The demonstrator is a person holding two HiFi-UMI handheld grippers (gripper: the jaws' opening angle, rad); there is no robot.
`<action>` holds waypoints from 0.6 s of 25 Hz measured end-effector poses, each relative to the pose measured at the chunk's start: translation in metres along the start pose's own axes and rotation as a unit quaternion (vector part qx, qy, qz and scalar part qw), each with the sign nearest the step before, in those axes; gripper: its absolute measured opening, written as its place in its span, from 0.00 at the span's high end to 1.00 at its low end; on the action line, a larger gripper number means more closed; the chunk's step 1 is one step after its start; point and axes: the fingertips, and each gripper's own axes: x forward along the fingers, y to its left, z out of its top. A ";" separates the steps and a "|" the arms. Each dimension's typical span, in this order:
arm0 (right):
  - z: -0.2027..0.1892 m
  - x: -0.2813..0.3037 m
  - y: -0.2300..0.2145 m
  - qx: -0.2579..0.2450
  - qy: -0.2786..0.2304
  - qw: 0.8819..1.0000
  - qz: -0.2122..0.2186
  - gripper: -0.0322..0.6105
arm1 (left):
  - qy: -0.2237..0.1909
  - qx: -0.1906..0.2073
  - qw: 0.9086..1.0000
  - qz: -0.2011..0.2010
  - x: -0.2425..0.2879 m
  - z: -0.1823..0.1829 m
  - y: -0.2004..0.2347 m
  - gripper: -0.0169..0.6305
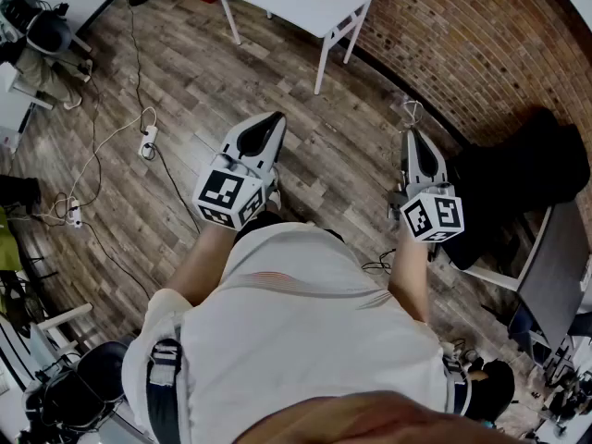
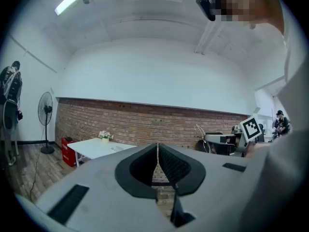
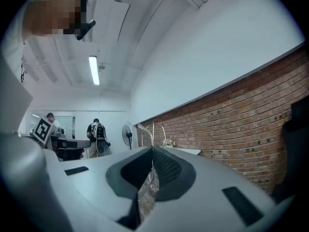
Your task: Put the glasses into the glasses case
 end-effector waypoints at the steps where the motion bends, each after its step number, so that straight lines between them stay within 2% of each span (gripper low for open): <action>1: 0.000 0.002 0.001 -0.001 0.000 1.000 0.000 0.86 | 0.002 -0.001 1.000 -0.001 0.001 -0.001 0.001 0.94; 15: -0.003 0.010 -0.002 0.001 0.004 1.000 0.001 0.86 | 0.010 -0.009 1.000 -0.003 0.009 -0.001 0.008 0.94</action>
